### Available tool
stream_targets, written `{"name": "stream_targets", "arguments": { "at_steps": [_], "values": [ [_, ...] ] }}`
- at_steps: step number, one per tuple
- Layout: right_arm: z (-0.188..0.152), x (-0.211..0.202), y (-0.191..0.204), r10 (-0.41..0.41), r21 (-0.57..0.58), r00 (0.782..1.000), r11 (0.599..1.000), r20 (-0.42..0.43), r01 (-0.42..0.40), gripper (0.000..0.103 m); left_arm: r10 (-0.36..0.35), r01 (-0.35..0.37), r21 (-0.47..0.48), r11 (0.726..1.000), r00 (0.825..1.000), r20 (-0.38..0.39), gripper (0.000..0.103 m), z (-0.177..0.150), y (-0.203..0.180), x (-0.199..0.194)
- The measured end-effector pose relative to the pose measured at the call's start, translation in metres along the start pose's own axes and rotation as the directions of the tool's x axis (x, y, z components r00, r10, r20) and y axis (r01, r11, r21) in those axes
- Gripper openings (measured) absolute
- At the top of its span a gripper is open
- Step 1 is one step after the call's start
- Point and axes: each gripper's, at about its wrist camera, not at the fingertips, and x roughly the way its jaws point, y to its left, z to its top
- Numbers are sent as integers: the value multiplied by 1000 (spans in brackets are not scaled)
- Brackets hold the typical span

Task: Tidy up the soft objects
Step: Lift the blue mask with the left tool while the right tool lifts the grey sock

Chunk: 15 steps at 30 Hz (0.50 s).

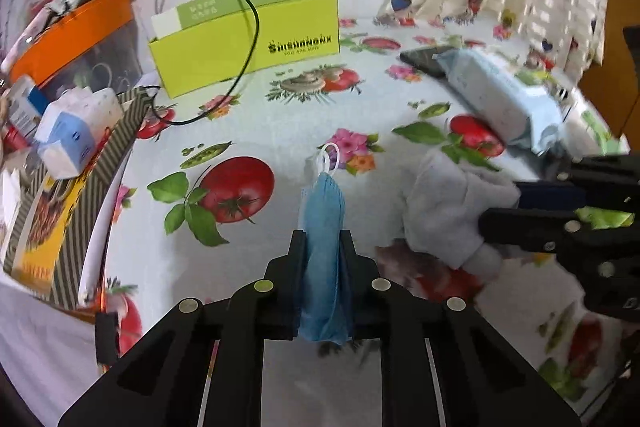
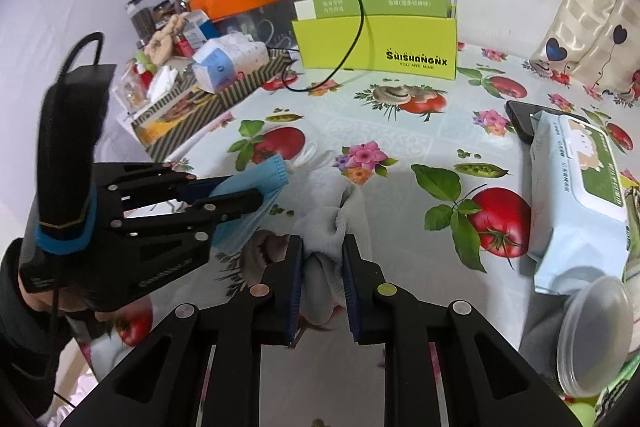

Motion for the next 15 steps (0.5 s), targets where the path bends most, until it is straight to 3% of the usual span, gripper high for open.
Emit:
{"name": "stream_targets", "arguments": {
  "at_steps": [10,15],
  "values": [
    [-14,-37,2,24,-13,998,1000,57,-23,17,-24,43,-184,982,994,104,16,-17,-11,-50],
    [-21,-60,4,31,-29,995,999,93,-28,17,-34,75,-274,959,988,153,16,-29,-21,-68]
  ]
}}
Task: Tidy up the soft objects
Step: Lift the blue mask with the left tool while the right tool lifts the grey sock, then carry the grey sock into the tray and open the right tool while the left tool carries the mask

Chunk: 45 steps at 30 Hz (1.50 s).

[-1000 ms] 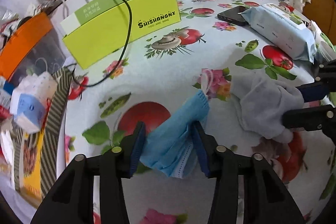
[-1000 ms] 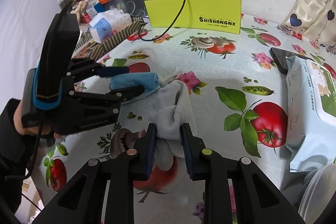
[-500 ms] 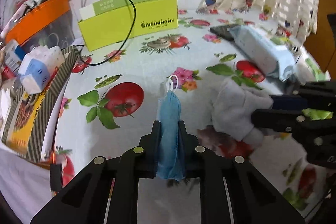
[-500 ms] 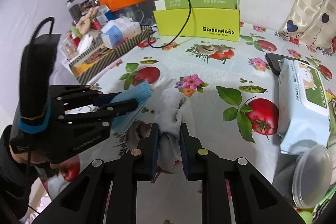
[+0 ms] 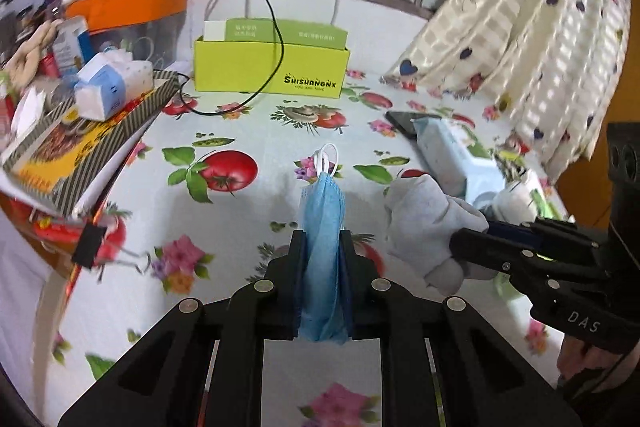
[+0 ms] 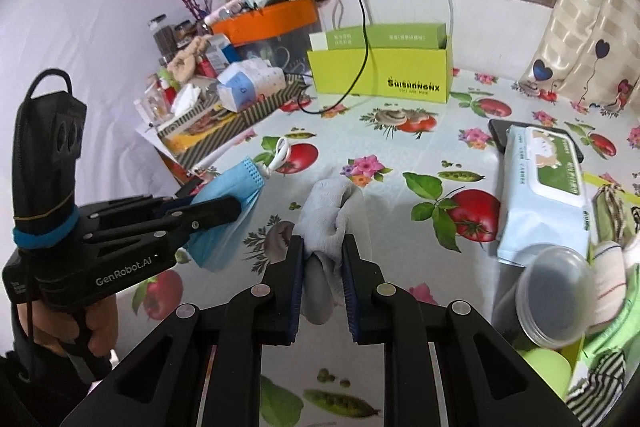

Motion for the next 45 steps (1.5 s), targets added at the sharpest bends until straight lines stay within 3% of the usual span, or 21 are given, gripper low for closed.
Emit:
{"name": "stream_targets", "arguments": {
  "at_steps": [7,27,45],
  "values": [
    [-7,-35,4,8,-30,999,1000,54,-6,17,-11,12,-43,999,999,36,16,-13,-16,-16],
    [-24,-92,-16,-28,0,991,1000,130,28,17,-78,77,31,997,996,51,16,-13,-69,-27],
    [-34,-142,-50,-145,52,968,989,205,137,17,-172,165,141,976,984,45,16,3,-141,-25]
  ]
}}
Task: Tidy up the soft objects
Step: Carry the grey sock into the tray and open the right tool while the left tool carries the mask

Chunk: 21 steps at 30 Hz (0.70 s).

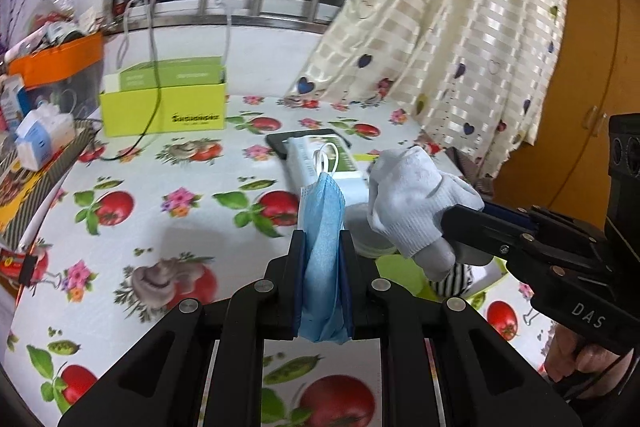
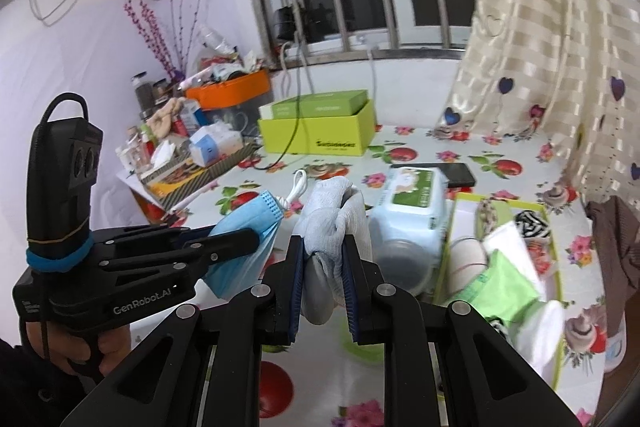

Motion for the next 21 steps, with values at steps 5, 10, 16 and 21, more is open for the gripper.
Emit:
{"name": "stream_targets", "arguments": {
  "at_steps": [5,10,16,21],
  "values": [
    [-3,-13,-19,-33,25,999,999,18,32,17,-28,28,26,999,1000,-5,16,6,-21,8],
    [-6,-20,-37,-57,53,998,997,24,55,17,-53,54,50,997,998,-19,16,8,-40,18],
    [-12,-26,-52,-74,77,997,994,26,72,17,-76,78,65,995,997,-33,16,10,-55,28],
    [-14,-31,-64,-89,95,996,992,30,86,17,-90,92,63,994,995,-39,16,9,-62,33]
  ]
}}
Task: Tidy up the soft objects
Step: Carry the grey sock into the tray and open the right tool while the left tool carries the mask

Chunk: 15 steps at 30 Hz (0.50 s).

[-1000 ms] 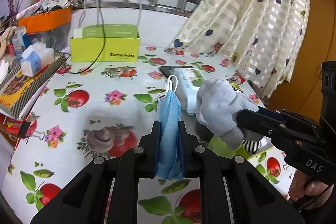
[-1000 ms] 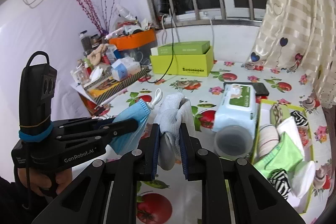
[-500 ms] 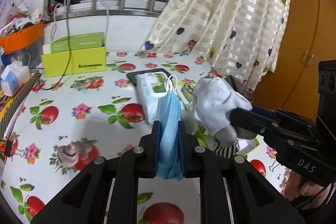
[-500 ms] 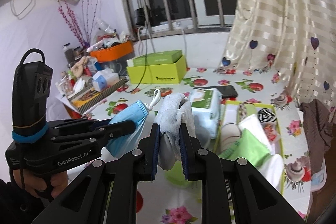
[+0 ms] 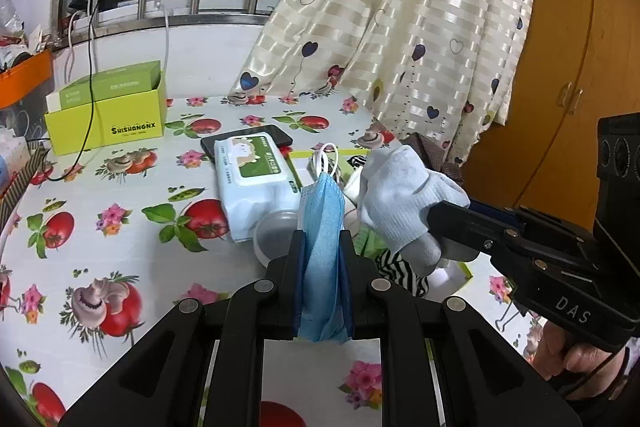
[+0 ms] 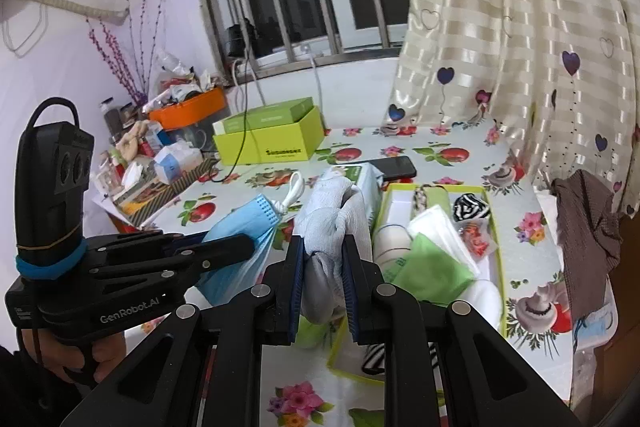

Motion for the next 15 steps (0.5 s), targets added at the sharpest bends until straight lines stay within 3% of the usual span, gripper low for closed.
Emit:
{"name": "stream_targets", "arguments": {
  "at_steps": [15],
  "values": [
    [-6,-8,-47,-79,78,997,994,-6,80,17,-42,42,-2,999,999,-28,16,1,-15,22]
  ]
}}
